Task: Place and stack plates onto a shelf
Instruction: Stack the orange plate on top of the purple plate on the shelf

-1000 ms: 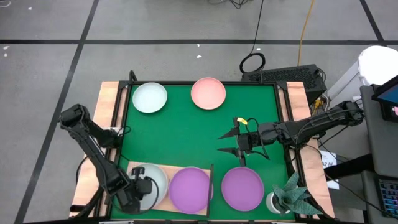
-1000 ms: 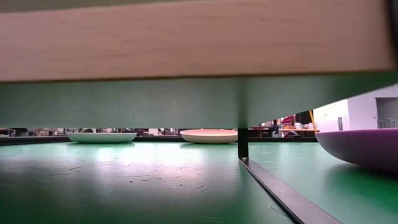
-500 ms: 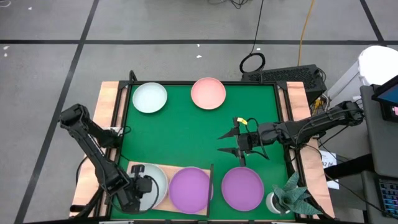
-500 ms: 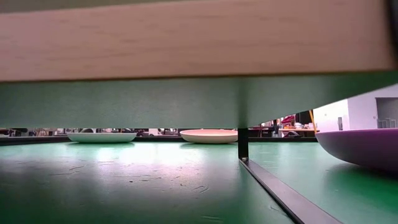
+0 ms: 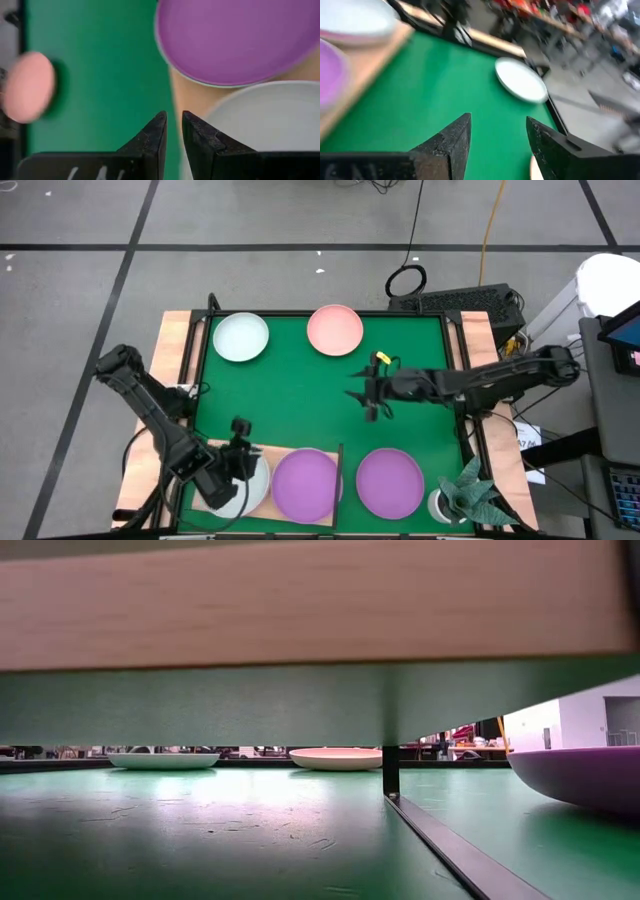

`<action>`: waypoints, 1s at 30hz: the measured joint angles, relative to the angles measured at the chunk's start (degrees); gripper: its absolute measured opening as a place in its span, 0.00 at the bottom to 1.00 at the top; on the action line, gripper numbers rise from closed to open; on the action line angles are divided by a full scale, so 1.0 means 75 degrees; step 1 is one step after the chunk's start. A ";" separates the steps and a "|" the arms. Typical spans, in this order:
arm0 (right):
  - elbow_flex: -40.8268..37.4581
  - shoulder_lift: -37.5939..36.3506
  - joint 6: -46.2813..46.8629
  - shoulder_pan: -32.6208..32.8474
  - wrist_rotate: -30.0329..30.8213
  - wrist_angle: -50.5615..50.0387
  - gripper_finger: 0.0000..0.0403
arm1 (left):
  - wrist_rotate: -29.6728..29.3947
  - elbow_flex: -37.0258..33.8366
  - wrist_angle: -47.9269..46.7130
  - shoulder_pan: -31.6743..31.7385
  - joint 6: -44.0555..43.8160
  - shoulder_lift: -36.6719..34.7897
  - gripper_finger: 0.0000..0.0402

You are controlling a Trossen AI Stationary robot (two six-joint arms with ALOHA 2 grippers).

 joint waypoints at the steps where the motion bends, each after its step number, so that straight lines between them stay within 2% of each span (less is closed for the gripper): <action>1: 0.0000 0.0136 0.0029 -0.0201 -0.0017 -0.0004 0.42 | -0.0077 0.0000 0.0002 0.0148 0.0307 -0.0024 0.17; 7: 0.0000 0.0831 -0.0010 -0.1203 -0.0084 0.0026 0.40 | -0.0161 0.0000 0.0013 0.1372 0.1389 -0.0627 0.17; 9: -0.0001 0.1066 -0.0013 -0.1496 -0.0350 0.0047 0.40 | -0.0159 0.0000 0.0086 0.1747 0.1717 -0.0950 0.17; 13: -0.0006 0.1557 -0.0015 -0.1981 -0.0824 0.0411 0.41 | 0.0026 -0.0313 0.0821 0.2352 0.2341 -0.1703 0.17; 18: -0.0006 0.2140 -0.0076 -0.2616 -0.1516 0.0427 0.42 | 0.0511 -0.1318 0.2330 0.2936 0.3243 -0.2638 0.17; 24: -0.0006 0.2531 -0.0227 -0.3141 -0.1877 0.0432 0.40 | 0.0536 -0.2361 0.3427 0.3395 0.3159 -0.3242 0.17; 30: -0.0003 0.3026 -0.0226 -0.3422 -0.2046 0.0558 0.37 | 0.0565 -0.2979 0.3949 0.3504 0.3050 -0.3284 0.17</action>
